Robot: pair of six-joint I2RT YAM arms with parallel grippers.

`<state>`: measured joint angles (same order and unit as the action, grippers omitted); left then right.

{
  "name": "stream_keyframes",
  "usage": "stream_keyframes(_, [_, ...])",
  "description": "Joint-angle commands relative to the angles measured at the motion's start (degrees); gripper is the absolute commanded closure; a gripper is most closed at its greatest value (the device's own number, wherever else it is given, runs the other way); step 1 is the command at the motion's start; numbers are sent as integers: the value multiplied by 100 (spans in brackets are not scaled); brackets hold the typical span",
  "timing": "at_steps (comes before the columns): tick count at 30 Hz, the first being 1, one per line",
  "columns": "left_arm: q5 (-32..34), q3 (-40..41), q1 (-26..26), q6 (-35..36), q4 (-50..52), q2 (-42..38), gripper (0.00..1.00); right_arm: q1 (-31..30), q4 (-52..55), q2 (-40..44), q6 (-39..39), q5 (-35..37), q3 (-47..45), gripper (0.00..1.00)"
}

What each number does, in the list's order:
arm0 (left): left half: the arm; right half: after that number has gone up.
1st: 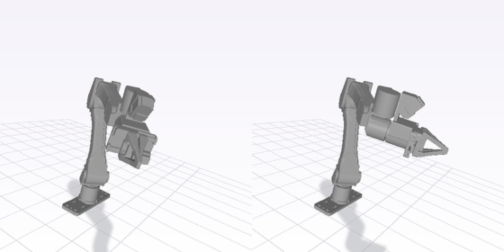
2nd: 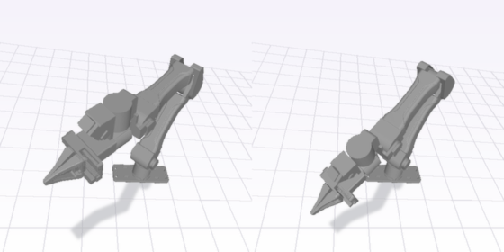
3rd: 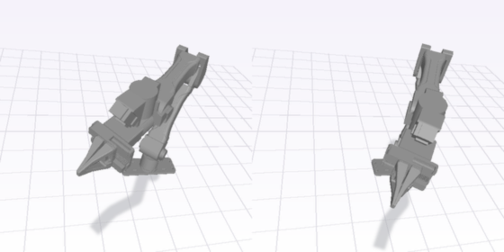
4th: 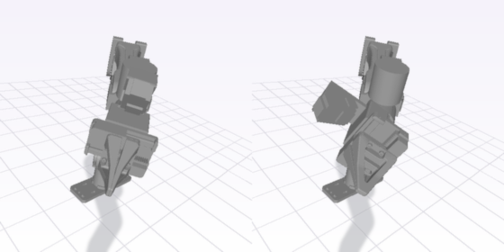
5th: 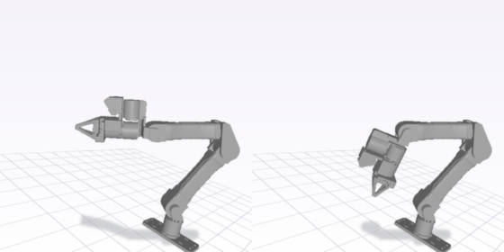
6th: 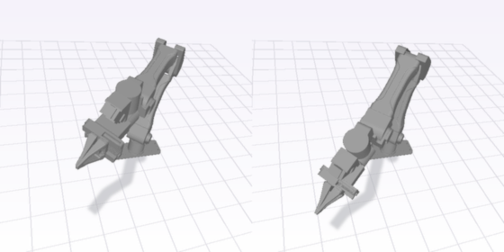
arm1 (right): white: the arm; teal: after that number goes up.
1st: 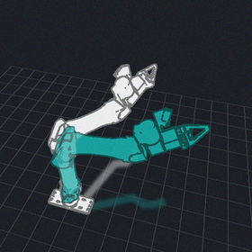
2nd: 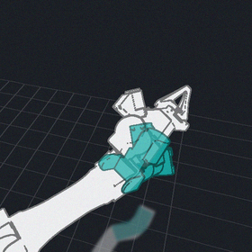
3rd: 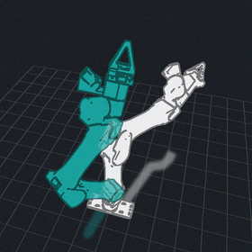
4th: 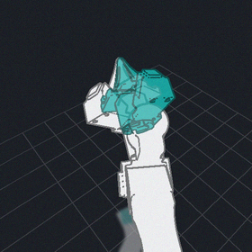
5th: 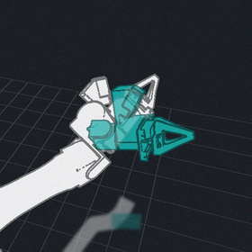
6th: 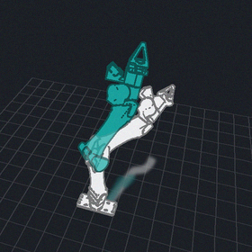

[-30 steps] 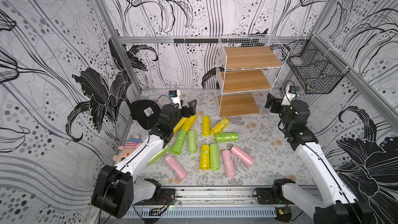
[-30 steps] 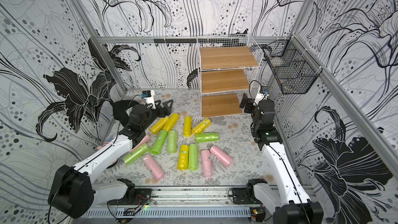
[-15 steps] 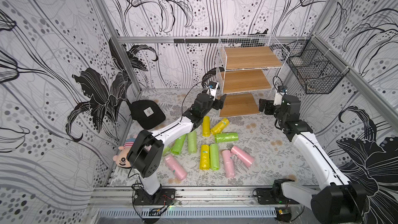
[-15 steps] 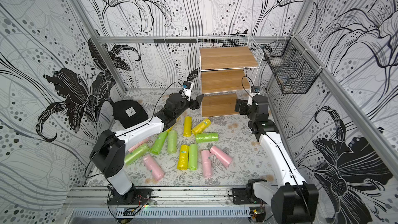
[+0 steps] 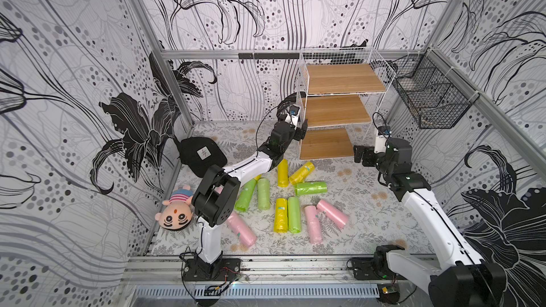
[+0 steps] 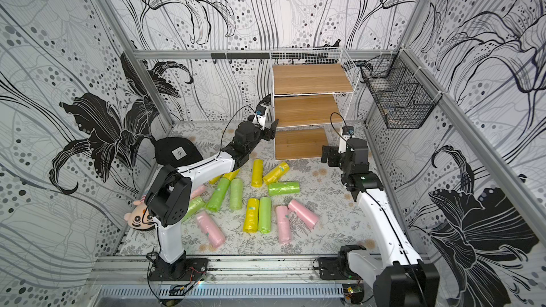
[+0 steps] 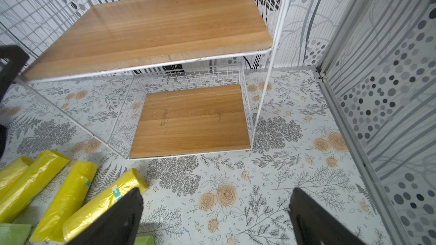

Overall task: Sort the rolls of trash bags by color and place them on the shelf
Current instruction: Adjust the shelf at the center of the board.

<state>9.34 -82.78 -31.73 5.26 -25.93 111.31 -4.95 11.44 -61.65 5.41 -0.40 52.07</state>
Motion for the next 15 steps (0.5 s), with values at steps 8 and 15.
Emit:
stream_keyframes(8, [138,-234,388,160,-316,85,20,26,190,-195,210,-383,-172,0])
stream_keyframes(15, [-112,-144,454,-130,-56,-112,19,20,342,-356,396,-643,-191,1])
